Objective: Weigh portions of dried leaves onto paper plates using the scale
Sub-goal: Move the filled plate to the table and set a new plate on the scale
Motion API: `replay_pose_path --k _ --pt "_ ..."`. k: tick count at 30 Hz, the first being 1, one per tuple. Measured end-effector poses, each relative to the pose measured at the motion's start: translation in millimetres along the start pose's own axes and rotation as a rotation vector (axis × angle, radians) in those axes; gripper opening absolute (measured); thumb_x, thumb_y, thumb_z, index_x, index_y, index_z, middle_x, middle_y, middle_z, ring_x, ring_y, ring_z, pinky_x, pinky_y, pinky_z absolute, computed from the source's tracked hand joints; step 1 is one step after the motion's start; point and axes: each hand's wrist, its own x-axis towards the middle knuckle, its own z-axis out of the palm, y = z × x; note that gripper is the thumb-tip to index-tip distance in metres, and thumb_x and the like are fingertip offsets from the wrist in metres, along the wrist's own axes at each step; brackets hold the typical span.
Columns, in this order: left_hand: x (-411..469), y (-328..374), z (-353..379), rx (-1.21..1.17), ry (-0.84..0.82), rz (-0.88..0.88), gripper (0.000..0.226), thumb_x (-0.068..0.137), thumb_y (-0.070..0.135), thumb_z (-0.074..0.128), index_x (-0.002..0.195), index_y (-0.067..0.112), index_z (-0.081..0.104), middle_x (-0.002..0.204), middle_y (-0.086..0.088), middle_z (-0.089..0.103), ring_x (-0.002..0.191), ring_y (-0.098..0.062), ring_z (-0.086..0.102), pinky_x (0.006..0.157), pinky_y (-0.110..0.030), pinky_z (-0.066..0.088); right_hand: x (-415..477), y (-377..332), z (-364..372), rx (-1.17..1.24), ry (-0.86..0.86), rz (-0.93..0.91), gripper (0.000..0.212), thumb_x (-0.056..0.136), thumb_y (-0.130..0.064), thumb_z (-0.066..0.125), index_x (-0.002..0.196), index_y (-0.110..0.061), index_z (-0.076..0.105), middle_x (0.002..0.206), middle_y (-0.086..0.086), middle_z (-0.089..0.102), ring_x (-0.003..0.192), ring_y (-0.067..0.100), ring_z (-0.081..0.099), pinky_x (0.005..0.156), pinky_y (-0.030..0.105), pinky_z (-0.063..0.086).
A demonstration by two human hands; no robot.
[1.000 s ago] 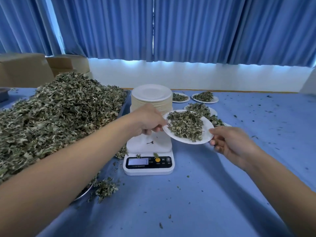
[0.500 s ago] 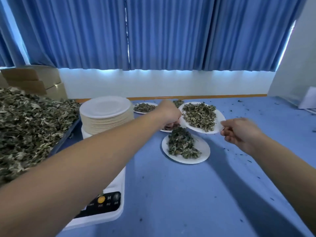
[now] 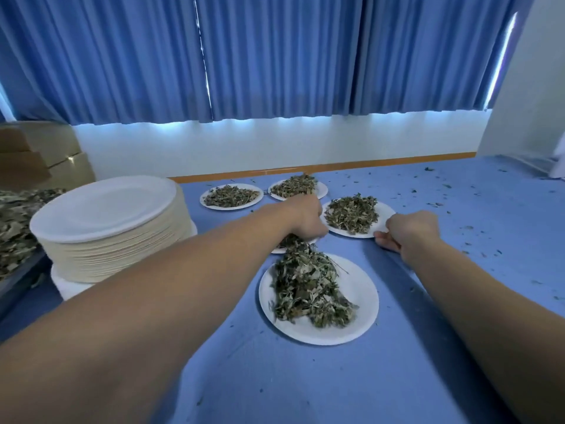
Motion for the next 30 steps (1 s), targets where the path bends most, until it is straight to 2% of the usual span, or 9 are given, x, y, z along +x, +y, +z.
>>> replay_pose_path --k 4,7,12,18,21,22,24,28,30 --pt "1.5 -6.2 1.0 0.012 -0.013 -0.011 0.024 0.090 0.033 0.063 0.082 0.012 0.056 0.078 -0.004 0.051 0.071 -0.021 0.047 0.065 -0.034 0.036 6.7 -1.0 11.8 -0.070 -0.004 -0.025 0.013 0.099 0.003 0.049 0.112 0.003 0.049 0.109 0.025 0.065 0.040 0.023 0.065 0.053 0.036 0.059" --pt "-4.4 -17.5 -0.5 0.040 -0.003 -0.031 0.021 0.092 0.028 0.060 0.080 0.012 0.052 0.074 -0.004 0.046 0.066 -0.021 0.042 0.058 -0.032 0.033 6.1 -2.0 19.8 -0.137 -0.037 -0.045 0.018 0.100 0.001 0.049 0.117 0.003 0.054 0.112 0.024 0.067 0.035 0.020 0.063 0.051 0.033 0.055" --pt "-19.6 -40.7 -3.3 0.029 -0.027 -0.094 0.023 0.098 0.030 0.056 0.085 0.012 0.048 0.077 -0.003 0.042 0.065 -0.020 0.038 0.058 -0.032 0.031 -11.8 -10.0 33.6 -0.229 -0.061 -0.066 0.006 0.098 -0.003 0.059 0.093 -0.003 0.058 0.078 0.020 0.065 0.033 0.020 0.061 0.059 0.037 0.060" --pt "-29.2 -53.2 -5.0 0.022 0.029 -0.148 0.041 0.105 0.019 0.043 0.073 0.029 0.019 0.076 0.007 0.018 0.063 -0.009 0.019 0.071 -0.033 0.032 -30.7 -11.5 38.2 -0.578 -0.028 -0.288 0.041 0.091 0.002 0.056 0.056 -0.011 0.038 0.045 0.008 0.045 0.037 0.021 0.048 0.045 0.022 0.037" --pt "-47.7 -43.2 -21.0 -0.019 0.058 -0.096 0.020 0.102 0.003 0.037 0.102 0.016 0.051 0.099 -0.009 0.048 0.082 -0.021 0.051 0.077 -0.037 0.037 -48.8 -20.1 36.8 -0.713 -0.021 -0.488 0.039 0.088 0.000 0.059 0.056 -0.008 0.039 0.048 0.010 0.039 0.043 0.024 0.037 0.043 0.025 0.031" --pt "-56.3 -39.0 -30.5 -0.014 0.079 -0.071 0.026 0.101 0.000 0.036 0.119 0.010 0.052 0.115 -0.017 0.052 0.096 -0.027 0.056 0.077 -0.036 0.039 -58.6 -25.7 39.1 -0.753 -0.050 -0.559 0.032 0.090 -0.002 0.060 0.060 0.000 0.052 0.055 0.018 0.050 0.046 0.032 0.047 0.043 0.033 0.040" --pt "-74.2 -35.0 -50.4 0.001 0.155 -0.018 0.025 0.098 -0.002 0.037 0.114 0.011 0.050 0.106 -0.016 0.051 0.092 -0.027 0.053 0.073 -0.034 0.039 -80.9 -38.4 47.4 -0.763 -0.136 -0.727 0.019 0.093 -0.005 0.060 0.085 0.007 0.073 0.081 0.027 0.070 0.066 0.039 0.064 0.060 0.043 0.055" --pt "-120.5 -41.5 -85.6 0.027 0.295 0.028 0.028 0.095 0.004 0.047 0.117 0.008 0.065 0.117 -0.014 0.065 0.107 -0.031 0.060 0.084 -0.033 0.046 -140.3 -67.2 70.6 -0.669 -0.349 -1.003 0.022 0.094 -0.008 0.061 0.081 -0.007 0.078 0.058 0.007 0.067 0.056 0.019 0.062 0.052 0.017 0.042" --pt "-150.5 -52.5 -97.5 0.052 0.339 0.022 0.028 0.091 0.002 0.050 0.112 0.007 0.067 0.112 -0.013 0.069 0.106 -0.032 0.061 0.085 -0.036 0.049 -170.2 -78.5 84.7 -0.670 -0.458 -1.081 0.021 0.093 -0.009 0.062 0.081 -0.008 0.079 0.058 0.008 0.068 0.057 0.016 0.065 0.058 0.018 0.051"
